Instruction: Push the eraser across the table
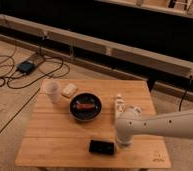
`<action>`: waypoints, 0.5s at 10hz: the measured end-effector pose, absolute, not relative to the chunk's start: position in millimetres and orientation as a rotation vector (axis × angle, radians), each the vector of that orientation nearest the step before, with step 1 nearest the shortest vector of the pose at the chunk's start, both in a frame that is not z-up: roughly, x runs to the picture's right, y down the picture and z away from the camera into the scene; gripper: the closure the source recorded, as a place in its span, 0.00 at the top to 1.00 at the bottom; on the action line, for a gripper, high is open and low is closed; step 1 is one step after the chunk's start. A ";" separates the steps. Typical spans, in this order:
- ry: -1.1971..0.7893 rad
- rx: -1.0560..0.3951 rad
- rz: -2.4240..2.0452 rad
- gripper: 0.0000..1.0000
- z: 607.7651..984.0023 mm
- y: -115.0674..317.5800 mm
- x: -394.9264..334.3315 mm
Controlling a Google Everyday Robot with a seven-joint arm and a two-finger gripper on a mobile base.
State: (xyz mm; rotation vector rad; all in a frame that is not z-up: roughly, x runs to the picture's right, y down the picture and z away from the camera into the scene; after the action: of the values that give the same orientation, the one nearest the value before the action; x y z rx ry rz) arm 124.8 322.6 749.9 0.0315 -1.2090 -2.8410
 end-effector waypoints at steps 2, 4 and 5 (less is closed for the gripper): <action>-1.217 0.067 -2.853 0.15 748.8 326.1 110.1; -1.228 0.113 -2.865 0.15 748.0 327.2 91.2; -1.231 0.143 -2.871 0.15 746.9 326.0 79.1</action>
State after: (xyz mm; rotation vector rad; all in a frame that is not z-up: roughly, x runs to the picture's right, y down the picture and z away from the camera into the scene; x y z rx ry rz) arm 79.1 326.0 746.9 0.1433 -1.2311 -2.8707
